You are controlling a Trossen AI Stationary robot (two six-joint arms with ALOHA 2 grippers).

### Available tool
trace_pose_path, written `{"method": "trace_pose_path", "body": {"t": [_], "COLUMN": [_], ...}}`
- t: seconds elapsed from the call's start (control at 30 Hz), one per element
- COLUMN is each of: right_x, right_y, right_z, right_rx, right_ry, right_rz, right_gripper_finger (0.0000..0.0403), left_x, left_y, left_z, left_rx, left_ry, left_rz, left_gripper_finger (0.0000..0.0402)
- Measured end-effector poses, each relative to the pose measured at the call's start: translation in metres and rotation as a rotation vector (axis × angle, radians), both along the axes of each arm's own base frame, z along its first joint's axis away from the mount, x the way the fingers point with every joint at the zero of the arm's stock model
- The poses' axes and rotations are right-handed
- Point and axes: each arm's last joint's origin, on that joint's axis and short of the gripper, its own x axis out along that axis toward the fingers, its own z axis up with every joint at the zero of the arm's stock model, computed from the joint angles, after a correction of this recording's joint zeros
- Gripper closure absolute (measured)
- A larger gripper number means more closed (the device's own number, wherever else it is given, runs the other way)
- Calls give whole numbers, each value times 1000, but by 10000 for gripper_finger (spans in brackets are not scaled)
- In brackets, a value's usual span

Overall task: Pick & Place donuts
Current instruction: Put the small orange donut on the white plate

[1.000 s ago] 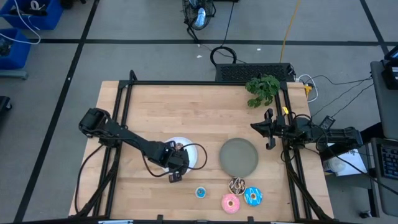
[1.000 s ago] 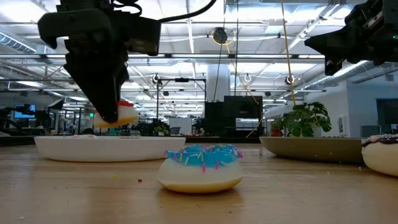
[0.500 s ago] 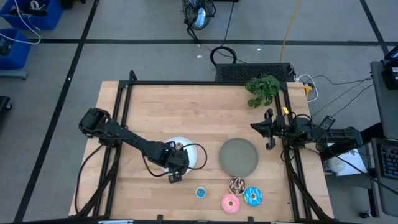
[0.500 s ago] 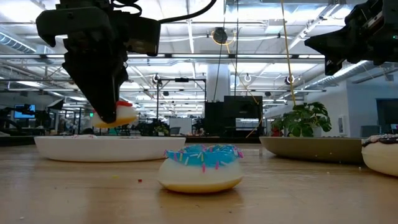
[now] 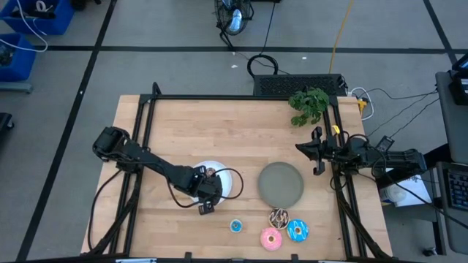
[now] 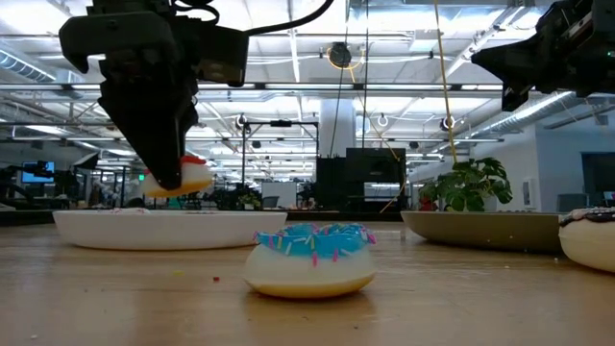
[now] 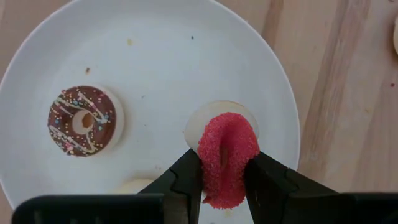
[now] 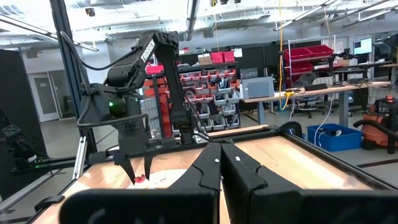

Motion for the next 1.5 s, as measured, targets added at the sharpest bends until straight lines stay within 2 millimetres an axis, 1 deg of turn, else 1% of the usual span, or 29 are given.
{"method": "trace_pose_path", "body": {"t": [1.07, 1.33, 1.5], "right_x": [0, 0, 0], "right_y": [0, 0, 0], "right_z": [0, -1, -1], "right_rx": [0, 0, 0], "right_ry": [5, 5, 6], "right_rz": [3, 3, 3], "right_gripper_finger": [403, 403, 403], "left_x": [0, -1, -1], "left_y": [1, -2, -6], "left_z": [0, 0, -9], "left_rx": [20, 22, 19], "left_ry": [-9, -3, 41], "left_rz": [15, -22, -69], "left_gripper_finger": [298, 298, 298]}}
